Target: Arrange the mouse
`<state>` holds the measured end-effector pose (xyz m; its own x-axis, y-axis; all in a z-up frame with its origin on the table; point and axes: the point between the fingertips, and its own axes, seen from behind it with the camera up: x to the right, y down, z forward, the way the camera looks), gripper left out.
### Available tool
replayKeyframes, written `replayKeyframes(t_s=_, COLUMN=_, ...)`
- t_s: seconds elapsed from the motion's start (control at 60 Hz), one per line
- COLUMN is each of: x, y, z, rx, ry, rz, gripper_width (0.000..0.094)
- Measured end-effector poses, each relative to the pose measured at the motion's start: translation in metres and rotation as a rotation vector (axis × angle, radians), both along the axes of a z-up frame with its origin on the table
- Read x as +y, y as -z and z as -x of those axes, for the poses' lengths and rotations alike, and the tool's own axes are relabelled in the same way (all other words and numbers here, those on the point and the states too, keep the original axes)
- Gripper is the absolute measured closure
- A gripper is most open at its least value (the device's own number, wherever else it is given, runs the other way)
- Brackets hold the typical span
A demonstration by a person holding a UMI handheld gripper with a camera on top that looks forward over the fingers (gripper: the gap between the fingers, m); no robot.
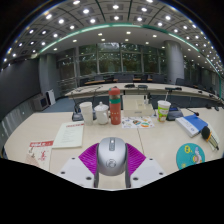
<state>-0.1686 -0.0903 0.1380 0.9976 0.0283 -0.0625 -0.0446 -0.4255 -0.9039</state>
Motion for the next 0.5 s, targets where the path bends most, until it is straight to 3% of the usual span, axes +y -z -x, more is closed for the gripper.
replayKeyframes(t_s=0.117, x=0.003, y=-0.075, z=-0.079, rx=0.033, ry=0.030, rz=-0.112, gripper_width=0.0582)
replayKeyframes(t_s=0.217, x=0.012, y=-0.097, z=-0.167, rx=0.042, ry=0.082, rz=-0.146, gripper_width=0.0583)
replayKeyframes(t_s=0.317, x=0.015, y=-0.074, z=-0.254, rx=0.016, ry=0.142, rz=-0.111, gripper_width=0.0584)
replayKeyframes(t_s=0.5, x=0.009, y=0.031, z=-0.353, rx=-0.009, ry=0.182, rz=0.046, gripper_width=0.0583)
